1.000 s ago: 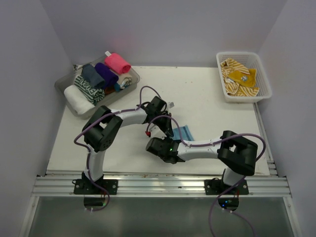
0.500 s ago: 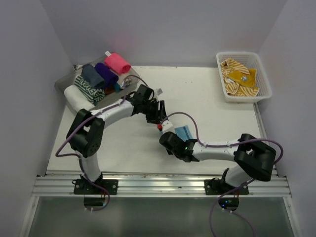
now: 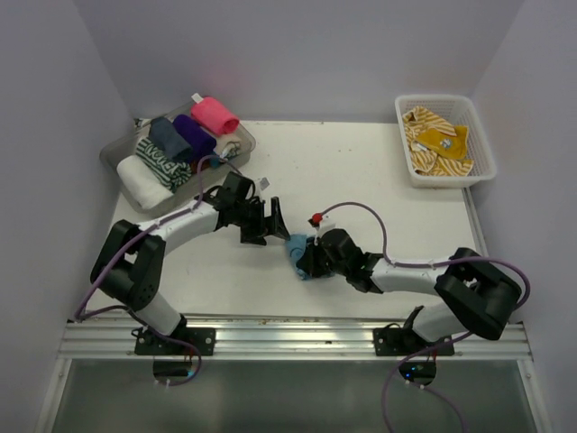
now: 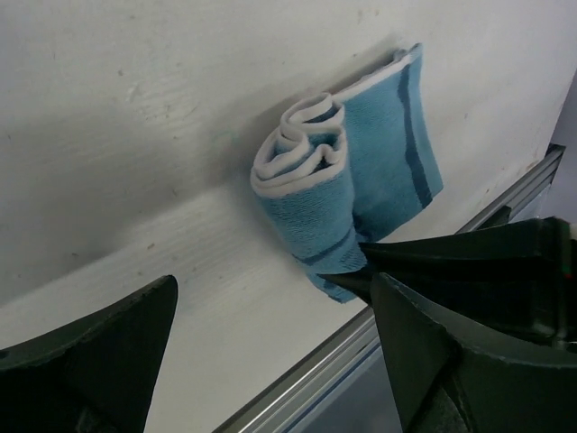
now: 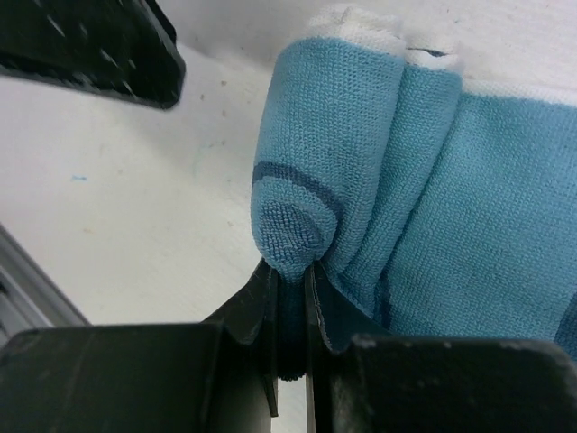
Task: Roll the towels
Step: Roll the towel
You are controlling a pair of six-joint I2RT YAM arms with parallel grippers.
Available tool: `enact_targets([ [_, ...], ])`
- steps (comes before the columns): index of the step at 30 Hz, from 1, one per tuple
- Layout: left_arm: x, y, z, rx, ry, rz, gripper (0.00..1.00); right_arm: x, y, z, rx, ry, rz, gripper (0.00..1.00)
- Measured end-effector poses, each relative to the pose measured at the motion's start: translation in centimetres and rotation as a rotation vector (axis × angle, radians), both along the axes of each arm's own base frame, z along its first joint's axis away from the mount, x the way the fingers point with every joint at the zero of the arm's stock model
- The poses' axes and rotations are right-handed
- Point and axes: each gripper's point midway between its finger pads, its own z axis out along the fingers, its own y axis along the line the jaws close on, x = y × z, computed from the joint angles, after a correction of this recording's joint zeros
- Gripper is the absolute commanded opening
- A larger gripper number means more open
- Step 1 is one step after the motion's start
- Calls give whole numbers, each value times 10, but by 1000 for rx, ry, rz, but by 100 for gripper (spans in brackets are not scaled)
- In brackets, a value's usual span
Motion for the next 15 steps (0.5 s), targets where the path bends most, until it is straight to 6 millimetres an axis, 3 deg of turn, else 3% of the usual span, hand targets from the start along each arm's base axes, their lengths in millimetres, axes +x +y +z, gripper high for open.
enact_targets([
  [3,-12,1,-16,10,55,5,89,-4,2,1,84,31,-13,0],
  [10,-15,-21,-27,-12,53,-28,85,-9,3,5,222,90,-41,0],
  [15,-19,-32,-48,-12,99,-40,65,-10,0,7,291,136,-48,0],
])
